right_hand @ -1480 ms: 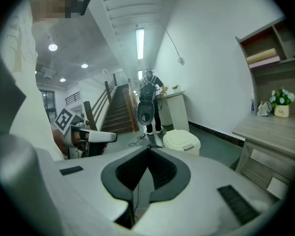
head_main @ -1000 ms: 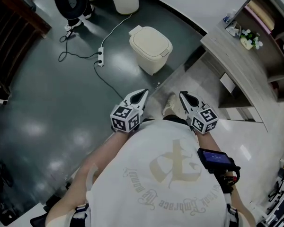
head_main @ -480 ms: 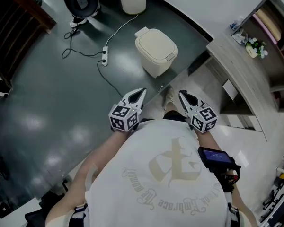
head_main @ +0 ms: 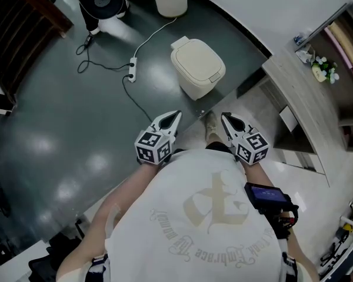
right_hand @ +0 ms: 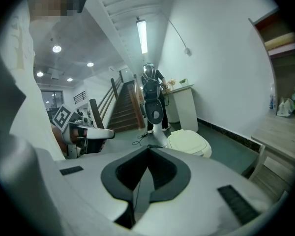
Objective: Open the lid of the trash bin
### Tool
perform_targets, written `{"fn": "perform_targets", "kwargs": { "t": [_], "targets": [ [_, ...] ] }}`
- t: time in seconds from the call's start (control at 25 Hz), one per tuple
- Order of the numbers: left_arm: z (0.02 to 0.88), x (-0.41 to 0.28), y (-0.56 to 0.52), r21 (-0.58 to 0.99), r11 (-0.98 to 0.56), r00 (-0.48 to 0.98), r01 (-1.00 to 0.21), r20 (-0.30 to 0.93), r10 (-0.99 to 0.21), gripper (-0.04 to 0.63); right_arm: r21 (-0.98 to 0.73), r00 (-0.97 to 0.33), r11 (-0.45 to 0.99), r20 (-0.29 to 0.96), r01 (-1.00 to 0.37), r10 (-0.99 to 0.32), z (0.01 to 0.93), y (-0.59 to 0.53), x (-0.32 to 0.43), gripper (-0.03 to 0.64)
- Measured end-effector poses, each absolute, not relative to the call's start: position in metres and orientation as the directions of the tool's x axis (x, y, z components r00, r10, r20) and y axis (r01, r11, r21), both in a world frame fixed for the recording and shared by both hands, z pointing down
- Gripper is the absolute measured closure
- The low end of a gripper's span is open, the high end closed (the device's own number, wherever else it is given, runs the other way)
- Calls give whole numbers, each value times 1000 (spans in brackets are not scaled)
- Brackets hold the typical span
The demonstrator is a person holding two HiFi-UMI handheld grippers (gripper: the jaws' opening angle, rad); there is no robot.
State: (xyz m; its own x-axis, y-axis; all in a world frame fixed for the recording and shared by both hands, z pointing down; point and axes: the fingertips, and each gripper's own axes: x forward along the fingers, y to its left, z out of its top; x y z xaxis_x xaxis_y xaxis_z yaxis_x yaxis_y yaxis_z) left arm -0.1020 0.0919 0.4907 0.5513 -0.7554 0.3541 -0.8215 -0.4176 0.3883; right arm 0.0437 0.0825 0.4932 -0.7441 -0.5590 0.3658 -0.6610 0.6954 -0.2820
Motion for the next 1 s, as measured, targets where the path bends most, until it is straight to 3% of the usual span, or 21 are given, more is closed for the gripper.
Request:
{"fn": "perform_targets", "kwargs": {
  "t": [1.0],
  "targets": [
    [521,-66,-43,401,-319,492,-859,472,-731,581,-334,-776,720,443,-608,-449,533,-76,75,612]
  ]
}}
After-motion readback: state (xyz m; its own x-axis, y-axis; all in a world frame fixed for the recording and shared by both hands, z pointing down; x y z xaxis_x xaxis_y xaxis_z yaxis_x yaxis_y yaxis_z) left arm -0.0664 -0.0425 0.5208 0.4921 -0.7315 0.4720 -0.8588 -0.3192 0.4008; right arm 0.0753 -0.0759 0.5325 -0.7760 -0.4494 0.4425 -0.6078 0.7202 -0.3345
